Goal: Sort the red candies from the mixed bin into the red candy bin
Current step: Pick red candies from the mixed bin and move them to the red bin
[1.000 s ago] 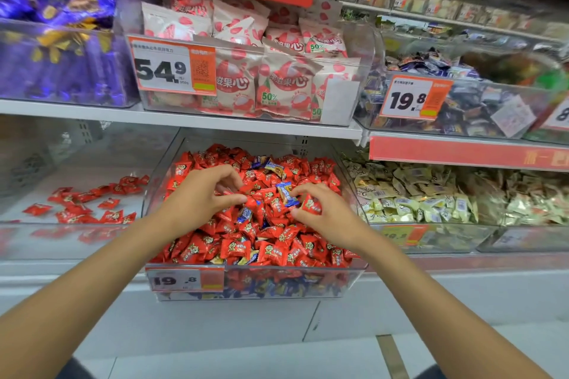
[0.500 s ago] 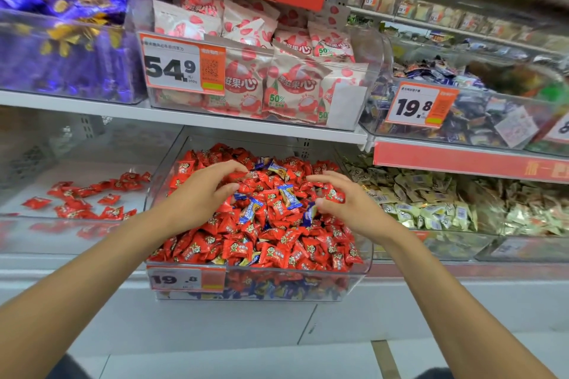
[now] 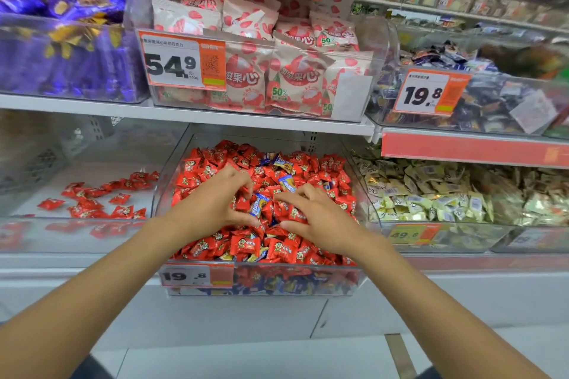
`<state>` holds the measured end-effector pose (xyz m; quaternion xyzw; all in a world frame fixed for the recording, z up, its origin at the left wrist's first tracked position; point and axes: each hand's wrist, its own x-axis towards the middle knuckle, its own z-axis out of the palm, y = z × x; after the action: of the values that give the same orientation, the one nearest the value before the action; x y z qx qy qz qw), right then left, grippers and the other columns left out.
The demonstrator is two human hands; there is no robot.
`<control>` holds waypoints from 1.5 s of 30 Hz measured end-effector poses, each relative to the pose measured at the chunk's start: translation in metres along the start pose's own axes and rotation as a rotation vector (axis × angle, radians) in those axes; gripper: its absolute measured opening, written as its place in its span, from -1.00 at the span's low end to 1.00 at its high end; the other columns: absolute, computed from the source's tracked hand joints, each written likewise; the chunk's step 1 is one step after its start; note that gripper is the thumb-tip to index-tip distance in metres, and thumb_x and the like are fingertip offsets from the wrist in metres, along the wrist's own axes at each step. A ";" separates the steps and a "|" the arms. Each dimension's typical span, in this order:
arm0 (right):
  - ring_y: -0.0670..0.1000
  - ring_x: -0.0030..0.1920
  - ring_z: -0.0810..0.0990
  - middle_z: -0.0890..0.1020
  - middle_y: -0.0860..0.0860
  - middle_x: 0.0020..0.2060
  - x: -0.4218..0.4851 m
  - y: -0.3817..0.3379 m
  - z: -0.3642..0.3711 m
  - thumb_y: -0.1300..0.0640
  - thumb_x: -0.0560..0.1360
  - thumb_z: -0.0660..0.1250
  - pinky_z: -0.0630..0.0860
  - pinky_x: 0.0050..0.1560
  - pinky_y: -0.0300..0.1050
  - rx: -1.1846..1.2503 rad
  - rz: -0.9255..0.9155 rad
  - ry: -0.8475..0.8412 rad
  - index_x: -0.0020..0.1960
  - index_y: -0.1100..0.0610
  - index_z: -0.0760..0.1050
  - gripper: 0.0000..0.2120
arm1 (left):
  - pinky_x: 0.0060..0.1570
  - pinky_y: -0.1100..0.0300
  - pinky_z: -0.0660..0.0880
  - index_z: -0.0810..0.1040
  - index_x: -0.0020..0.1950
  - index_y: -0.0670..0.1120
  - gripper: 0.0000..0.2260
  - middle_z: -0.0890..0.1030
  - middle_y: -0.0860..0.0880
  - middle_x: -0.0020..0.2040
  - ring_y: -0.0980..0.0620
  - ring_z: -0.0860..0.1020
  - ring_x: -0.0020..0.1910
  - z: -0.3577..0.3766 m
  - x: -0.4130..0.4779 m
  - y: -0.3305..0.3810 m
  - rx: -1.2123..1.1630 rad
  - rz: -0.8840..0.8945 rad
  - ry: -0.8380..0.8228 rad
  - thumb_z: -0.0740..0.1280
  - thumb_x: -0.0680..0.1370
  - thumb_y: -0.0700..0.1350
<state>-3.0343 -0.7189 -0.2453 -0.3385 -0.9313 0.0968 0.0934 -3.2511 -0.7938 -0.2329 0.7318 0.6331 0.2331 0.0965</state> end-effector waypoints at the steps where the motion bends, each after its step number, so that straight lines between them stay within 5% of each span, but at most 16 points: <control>1: 0.02 0.21 0.32 0.34 0.01 0.22 0.001 -0.001 0.003 -0.15 0.55 0.24 0.33 0.27 -0.07 -0.062 -0.005 -0.006 0.48 -0.14 0.19 -0.47 | -0.06 0.30 0.36 0.38 -0.08 0.09 -0.67 0.40 0.11 -0.03 0.13 0.42 -0.05 0.002 0.000 -0.001 0.041 -0.001 -0.003 0.50 0.35 0.08; 5: 0.07 0.21 0.37 0.33 0.04 0.28 0.008 -0.007 0.007 -0.14 0.56 0.22 0.36 0.12 -0.09 -0.170 -0.033 0.032 0.45 -0.07 0.23 -0.51 | -0.04 0.20 0.41 0.36 -0.03 0.07 -0.77 0.43 0.11 -0.05 0.06 0.46 -0.06 0.005 0.000 0.002 0.113 0.013 0.041 0.41 0.49 -0.03; 10: -0.02 -0.09 0.47 0.46 -0.02 0.08 0.010 -0.002 -0.003 -0.05 0.57 0.25 0.37 -0.18 -0.11 -0.030 -0.027 0.099 0.18 -0.02 0.39 -0.77 | -0.01 0.08 0.48 0.46 0.13 0.05 -0.82 0.56 0.08 0.01 0.07 0.51 -0.05 0.001 0.002 0.000 0.069 0.053 0.144 0.33 0.54 -0.02; 16: -0.08 0.18 0.48 0.53 -0.07 0.16 0.003 0.015 -0.024 0.11 0.56 0.32 0.36 0.20 -0.15 0.306 0.038 0.172 0.20 -0.08 0.50 -0.77 | 0.03 0.15 0.42 0.55 0.00 0.19 -0.91 0.48 0.09 -0.05 0.14 0.46 -0.04 0.000 0.002 0.007 -0.033 0.077 -0.047 0.33 0.51 0.07; 23: -0.14 0.21 0.47 0.56 -0.09 0.17 -0.015 0.017 -0.034 0.10 0.53 0.35 0.34 0.27 -0.16 0.387 0.071 0.215 0.13 -0.07 0.54 -0.81 | -0.15 0.20 0.28 0.48 0.32 0.14 -0.51 0.33 0.06 -0.06 0.07 0.38 -0.09 0.011 0.011 0.015 0.205 0.029 -0.225 0.42 0.40 0.14; 25: -0.12 0.15 0.50 0.56 -0.09 0.12 -0.018 0.013 -0.027 0.07 0.52 0.36 0.36 0.22 -0.17 0.299 0.039 0.169 0.15 -0.08 0.55 -0.79 | -0.17 0.20 0.27 0.52 0.27 0.13 -0.56 0.29 0.10 -0.10 0.07 0.37 -0.10 0.012 0.013 0.014 0.234 0.032 -0.238 0.44 0.40 0.13; 33: -0.01 0.26 0.38 0.47 -0.07 0.30 -0.020 0.004 0.004 -0.26 0.49 0.26 0.37 0.24 -0.06 0.007 -0.046 -0.051 0.44 -0.19 0.27 -0.45 | -0.20 0.21 0.29 0.61 0.03 0.07 -0.74 0.42 0.13 0.02 0.18 0.41 -0.21 0.015 0.008 0.006 0.200 0.092 -0.141 0.43 0.41 0.14; 38: 0.02 0.10 0.47 0.51 0.01 0.07 -0.012 0.001 0.006 -0.14 0.48 0.35 0.45 0.10 -0.02 0.004 -0.044 -0.038 0.23 -0.08 0.47 -0.64 | -0.07 0.19 0.43 0.66 -0.07 0.03 -0.79 0.49 0.19 -0.08 0.22 0.46 -0.14 0.013 0.005 0.004 0.028 0.108 -0.036 0.48 0.36 0.08; 45: -0.08 0.15 0.50 0.57 -0.08 0.09 -0.010 0.007 -0.016 0.06 0.50 0.39 0.38 0.21 -0.13 0.370 0.037 0.153 0.01 -0.08 0.50 -0.88 | -0.03 0.12 0.52 0.66 -0.14 0.03 -0.76 0.59 0.16 -0.15 0.16 0.55 -0.13 0.002 0.001 0.006 -0.105 0.131 0.182 0.41 0.31 0.14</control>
<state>-3.0187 -0.7184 -0.2329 -0.3391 -0.8814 0.2422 0.2226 -3.2447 -0.7936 -0.2317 0.7413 0.5771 0.3370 0.0613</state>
